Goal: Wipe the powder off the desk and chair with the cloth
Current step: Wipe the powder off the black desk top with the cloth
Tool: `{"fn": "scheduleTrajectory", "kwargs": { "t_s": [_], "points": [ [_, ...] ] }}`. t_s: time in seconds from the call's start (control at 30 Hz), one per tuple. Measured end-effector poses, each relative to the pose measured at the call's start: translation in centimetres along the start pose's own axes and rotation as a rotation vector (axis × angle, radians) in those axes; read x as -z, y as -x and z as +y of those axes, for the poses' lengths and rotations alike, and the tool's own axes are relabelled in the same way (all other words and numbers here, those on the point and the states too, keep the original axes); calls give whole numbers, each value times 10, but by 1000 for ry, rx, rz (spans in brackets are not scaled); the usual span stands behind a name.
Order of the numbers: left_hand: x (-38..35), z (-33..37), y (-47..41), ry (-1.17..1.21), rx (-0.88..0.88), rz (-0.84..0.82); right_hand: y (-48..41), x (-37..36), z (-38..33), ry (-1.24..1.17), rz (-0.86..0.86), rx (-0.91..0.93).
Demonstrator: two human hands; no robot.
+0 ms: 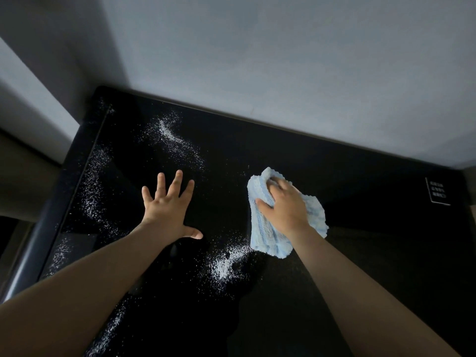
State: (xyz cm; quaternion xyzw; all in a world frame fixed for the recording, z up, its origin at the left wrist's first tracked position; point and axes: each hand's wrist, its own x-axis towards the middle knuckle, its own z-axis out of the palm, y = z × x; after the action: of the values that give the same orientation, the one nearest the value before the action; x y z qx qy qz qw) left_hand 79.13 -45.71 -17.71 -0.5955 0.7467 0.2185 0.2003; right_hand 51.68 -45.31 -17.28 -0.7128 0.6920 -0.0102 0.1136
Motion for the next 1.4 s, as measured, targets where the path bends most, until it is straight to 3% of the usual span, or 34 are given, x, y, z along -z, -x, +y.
{"fn": "scheduleTrajectory", "kwargs": {
  "t_s": [0.4, 0.8, 0.97, 1.4],
  "points": [
    [-1, 1, -4, -66, 5, -20, 35, -6, -6, -46, 1, -22],
    [-25, 4, 43, -190, -165, 50, 74, -13, -15, -62, -27, -62],
    [-47, 3, 73, -160, -257, -16, 92, -15, -19, -65, -27, -75],
    [-70, -3, 112, -171, -233, -94, 150, -26, -31, -92, -18, -117]
  ]
}}
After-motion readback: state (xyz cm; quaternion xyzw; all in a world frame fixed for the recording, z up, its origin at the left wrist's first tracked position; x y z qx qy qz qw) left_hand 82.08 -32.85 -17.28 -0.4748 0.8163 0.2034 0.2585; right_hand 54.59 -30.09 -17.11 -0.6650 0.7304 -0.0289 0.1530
